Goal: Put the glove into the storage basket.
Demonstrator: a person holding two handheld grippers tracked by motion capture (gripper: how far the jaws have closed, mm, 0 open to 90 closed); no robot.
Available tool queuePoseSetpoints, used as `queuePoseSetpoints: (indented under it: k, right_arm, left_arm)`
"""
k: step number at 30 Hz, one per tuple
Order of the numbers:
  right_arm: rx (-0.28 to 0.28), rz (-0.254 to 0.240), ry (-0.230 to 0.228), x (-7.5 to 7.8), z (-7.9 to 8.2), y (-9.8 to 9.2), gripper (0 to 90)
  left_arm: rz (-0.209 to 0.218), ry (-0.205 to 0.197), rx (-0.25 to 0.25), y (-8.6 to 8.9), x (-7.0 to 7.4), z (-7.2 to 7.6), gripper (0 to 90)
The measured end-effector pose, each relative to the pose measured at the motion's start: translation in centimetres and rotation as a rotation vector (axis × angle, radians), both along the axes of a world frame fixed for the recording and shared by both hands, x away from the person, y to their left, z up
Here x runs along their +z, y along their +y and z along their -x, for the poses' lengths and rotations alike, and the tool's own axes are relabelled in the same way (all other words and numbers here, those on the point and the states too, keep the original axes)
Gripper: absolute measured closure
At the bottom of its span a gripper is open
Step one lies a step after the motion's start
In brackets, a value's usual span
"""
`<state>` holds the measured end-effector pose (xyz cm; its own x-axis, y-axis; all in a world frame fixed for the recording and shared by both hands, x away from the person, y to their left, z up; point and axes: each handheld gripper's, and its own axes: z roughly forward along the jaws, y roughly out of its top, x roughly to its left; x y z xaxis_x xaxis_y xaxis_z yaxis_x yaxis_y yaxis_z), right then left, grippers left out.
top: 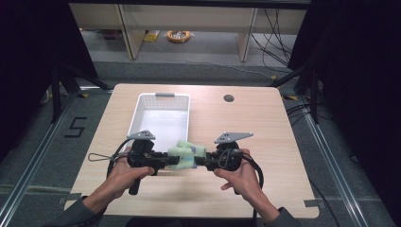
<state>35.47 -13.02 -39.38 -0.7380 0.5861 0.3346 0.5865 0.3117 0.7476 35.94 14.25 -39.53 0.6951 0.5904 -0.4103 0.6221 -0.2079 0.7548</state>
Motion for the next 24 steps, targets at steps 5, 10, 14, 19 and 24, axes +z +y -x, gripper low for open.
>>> queuePoseSetpoints:
  k: [5,10,14,19,24]
  right_arm:
    - [0.01,0.002,-0.02,0.9,-1.2,0.5,71.3]
    - [0.004,0.0,-0.006,1.6,-2.4,1.7,71.3]
    - [0.014,-0.004,-0.013,2.0,-3.4,2.8,71.3]
    - [0.03,0.012,-0.029,2.3,-4.3,3.9,71.4]
    - [0.023,0.024,-0.022,2.5,-5.4,5.2,71.3]
  left_arm:
    - [-0.013,0.006,-0.001,0.7,1.2,-1.0,71.8]
    - [-0.032,0.009,0.02,1.7,2.0,-2.0,71.8]
    - [-0.022,0.027,0.028,2.7,2.3,-2.8,71.7]
    - [-0.027,0.031,0.046,3.7,2.4,-3.6,71.7]
    - [-0.028,0.047,0.071,4.7,2.4,-4.6,71.7]
